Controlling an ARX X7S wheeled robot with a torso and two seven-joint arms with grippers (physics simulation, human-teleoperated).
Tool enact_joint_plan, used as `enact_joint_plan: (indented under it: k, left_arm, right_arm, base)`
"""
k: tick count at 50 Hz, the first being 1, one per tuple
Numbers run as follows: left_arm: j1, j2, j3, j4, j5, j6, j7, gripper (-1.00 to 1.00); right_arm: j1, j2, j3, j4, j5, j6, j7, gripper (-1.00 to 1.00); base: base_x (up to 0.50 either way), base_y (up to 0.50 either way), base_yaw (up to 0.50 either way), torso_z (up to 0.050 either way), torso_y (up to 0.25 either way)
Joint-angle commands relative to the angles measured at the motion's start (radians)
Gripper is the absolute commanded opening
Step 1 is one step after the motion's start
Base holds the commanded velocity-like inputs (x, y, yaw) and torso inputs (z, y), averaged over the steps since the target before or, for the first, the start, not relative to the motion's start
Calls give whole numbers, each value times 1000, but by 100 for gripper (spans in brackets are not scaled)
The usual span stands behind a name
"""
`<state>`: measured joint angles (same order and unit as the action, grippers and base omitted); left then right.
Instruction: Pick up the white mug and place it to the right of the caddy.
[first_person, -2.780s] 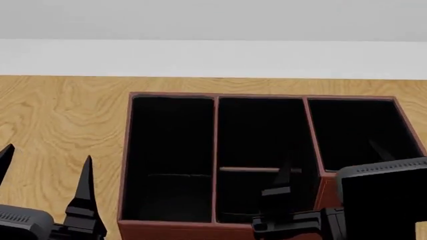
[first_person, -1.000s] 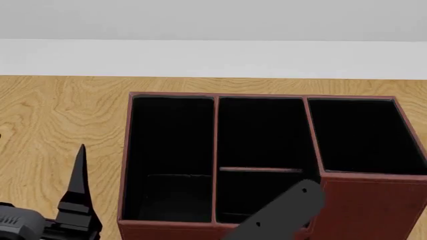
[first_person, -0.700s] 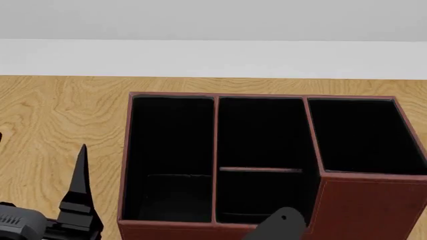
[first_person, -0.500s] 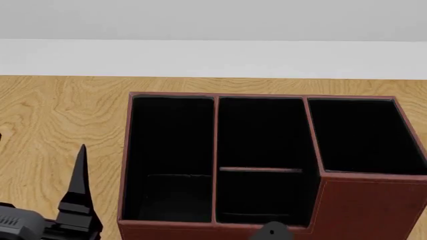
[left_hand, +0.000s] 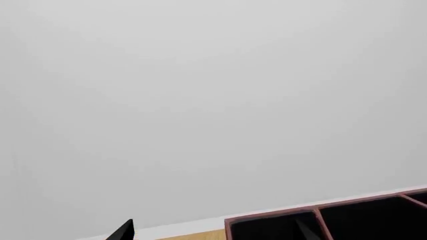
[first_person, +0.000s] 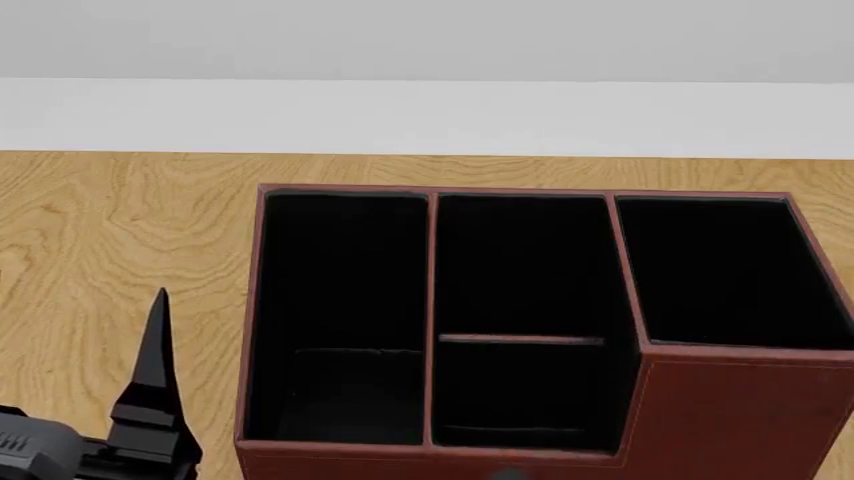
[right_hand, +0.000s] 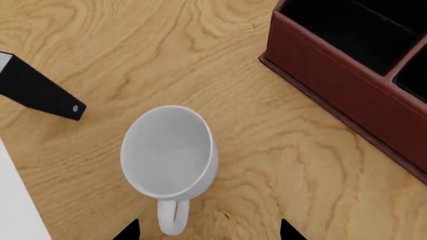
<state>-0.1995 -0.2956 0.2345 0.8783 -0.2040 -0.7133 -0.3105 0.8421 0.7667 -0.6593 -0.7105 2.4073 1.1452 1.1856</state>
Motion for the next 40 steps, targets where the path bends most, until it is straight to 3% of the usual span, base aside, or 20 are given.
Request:
enact_joint_plan:
  k: [1,40]
  left_arm:
    - [1,-4,-6,-7,-9,8,-1,100]
    - [7,-17,-14,-21,-38,33,-3,100]
  right_arm:
    - [-15,-34,-24,54,-47,33,-37,100]
    - [-85,-132,-91,187,-192,115,-167,100]
  base:
    - [0,0,0,0,0]
    - [0,0,0,0,0]
